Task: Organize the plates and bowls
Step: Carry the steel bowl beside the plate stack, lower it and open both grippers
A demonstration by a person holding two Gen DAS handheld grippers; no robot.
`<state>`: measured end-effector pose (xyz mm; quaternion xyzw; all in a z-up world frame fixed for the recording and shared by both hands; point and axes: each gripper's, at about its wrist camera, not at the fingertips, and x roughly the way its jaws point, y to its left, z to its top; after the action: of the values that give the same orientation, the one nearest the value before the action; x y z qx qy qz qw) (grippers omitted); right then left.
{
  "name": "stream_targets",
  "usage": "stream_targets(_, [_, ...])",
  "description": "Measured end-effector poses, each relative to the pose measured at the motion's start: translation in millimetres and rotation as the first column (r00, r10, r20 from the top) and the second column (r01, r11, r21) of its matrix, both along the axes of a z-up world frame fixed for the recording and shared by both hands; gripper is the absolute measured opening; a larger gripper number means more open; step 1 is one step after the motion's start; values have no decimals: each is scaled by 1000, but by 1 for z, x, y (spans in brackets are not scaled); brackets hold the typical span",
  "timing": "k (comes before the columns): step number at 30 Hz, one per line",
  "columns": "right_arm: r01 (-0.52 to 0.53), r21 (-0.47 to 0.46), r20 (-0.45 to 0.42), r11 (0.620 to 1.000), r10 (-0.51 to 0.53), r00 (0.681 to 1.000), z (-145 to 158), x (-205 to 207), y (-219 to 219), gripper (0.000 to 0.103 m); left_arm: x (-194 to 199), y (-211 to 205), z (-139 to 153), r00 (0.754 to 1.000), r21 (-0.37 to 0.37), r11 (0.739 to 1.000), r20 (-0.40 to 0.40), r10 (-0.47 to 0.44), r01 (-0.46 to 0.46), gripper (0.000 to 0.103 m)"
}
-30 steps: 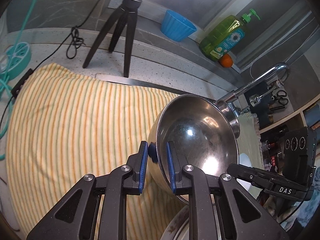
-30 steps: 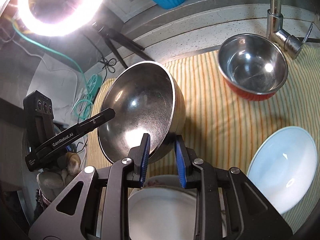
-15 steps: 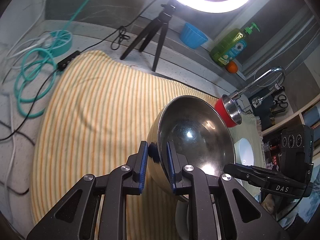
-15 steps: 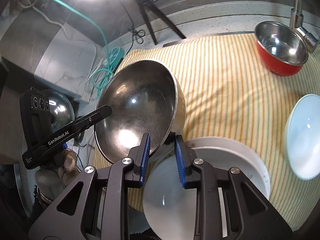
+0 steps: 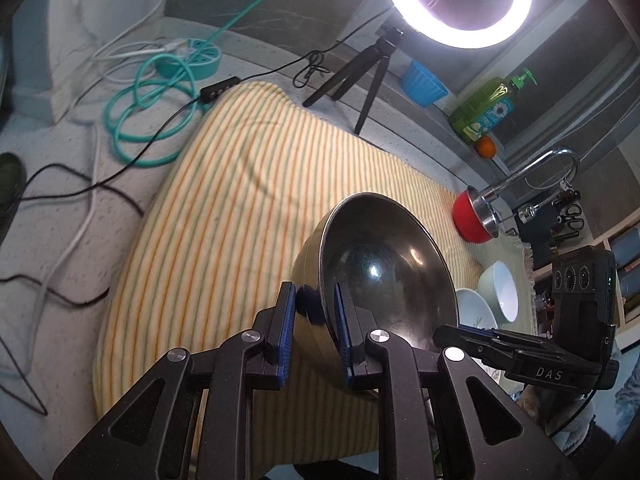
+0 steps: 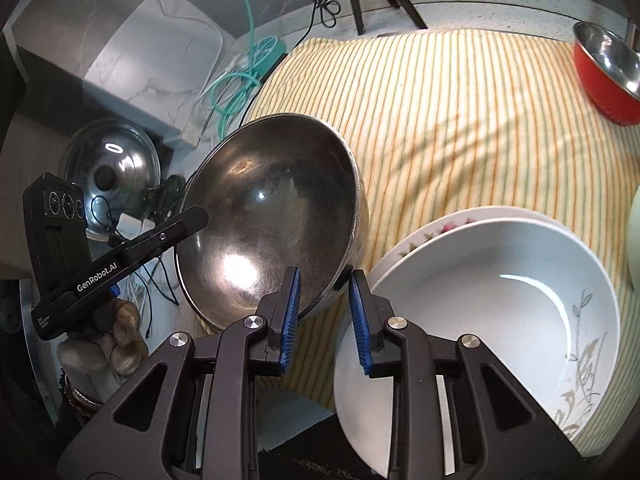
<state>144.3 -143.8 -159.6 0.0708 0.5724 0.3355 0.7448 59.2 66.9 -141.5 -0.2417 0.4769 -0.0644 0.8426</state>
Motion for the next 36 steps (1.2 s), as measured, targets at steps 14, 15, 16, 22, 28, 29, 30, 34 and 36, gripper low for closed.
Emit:
stream_targets(14, [-67,-35,-20,997,67,998,-17,-14,21,26,-38,14,-17,997,-13,999,-56,44,-45,18])
stream_targets(15, [-70,-36,-20,997,69,997,-18,-15,22,26,-40,15,-17,997,-14,999,-58,45,-46,18])
stream_targets(16, [-72,-38,-19,997,72,997,-18,-15,23,26,-41,15,-17,997,-13,999,-59,46,-47,18])
stream_targets(22, [-90,-37,-26,995,89,996,-20,-18,27,26,-46,19,-16,996,-17,998,-64,57,-58,18])
stream_targets(28, [-102,-42,-16,994,101,995,-18,-20,30,26,-47,20,-18,995,-20,998,-82,54,-56,18])
stream_targets(29, [-101,-42,-10,994,100,995,-17,-21,29,26,-47,20,-19,995,-19,998,-83,55,-57,19])
stream_targets(30, [-102,-44,-5,994,102,995,-16,-21,30,26,-46,20,-19,995,-18,998,-87,57,-59,20])
stream_targets(34, [-104,-38,25,994,105,994,-8,-23,28,59,-46,20,-14,996,-6,998,-73,55,-55,35])
stream_targets(36, [-89,-24,58,996,90,994,-1,-24,25,71,-46,21,-9,996,8,998,-56,64,-64,45])
